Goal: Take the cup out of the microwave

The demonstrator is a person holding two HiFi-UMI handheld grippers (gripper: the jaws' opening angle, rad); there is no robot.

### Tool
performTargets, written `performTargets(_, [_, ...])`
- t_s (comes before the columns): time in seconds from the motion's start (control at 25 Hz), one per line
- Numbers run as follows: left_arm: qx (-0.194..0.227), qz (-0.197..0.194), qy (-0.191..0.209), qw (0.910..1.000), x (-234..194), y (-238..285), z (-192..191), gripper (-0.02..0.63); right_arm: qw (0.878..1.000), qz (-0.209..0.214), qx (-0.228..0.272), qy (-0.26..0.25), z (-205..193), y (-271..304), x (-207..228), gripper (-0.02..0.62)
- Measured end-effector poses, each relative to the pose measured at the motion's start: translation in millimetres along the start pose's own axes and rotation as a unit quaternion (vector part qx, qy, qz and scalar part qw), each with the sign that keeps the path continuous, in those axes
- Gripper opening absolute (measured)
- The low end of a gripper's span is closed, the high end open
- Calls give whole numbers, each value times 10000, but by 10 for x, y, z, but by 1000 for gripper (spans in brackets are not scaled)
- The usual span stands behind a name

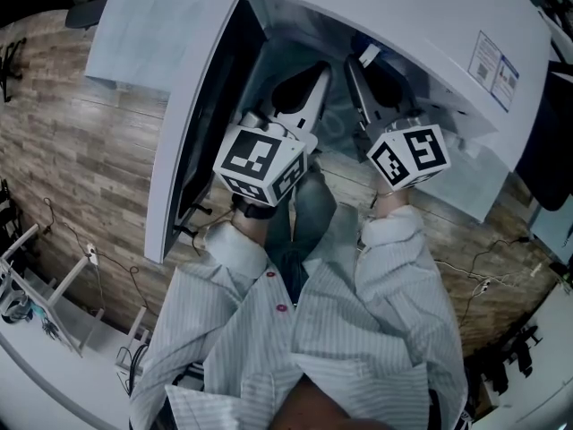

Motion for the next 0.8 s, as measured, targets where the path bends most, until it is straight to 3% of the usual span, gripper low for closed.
performTargets(0.44, [240, 178, 87, 9995, 115, -418, 70, 8, 9985, 214, 210, 468, -23, -276, -367, 67])
performTargets(0.8, [368, 344, 111, 9987, 360, -830, 37, 8, 9977, 526, 121, 421, -40, -538, -797, 67])
Point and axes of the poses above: the fingertips, and each gripper's own axes: y forward along the fingers, x to its right, z out of its top, the point moved 5 cm from there along -y, backward along the fingers, and after that the axes turned 13 degrees about z, right-handed, at the moved point
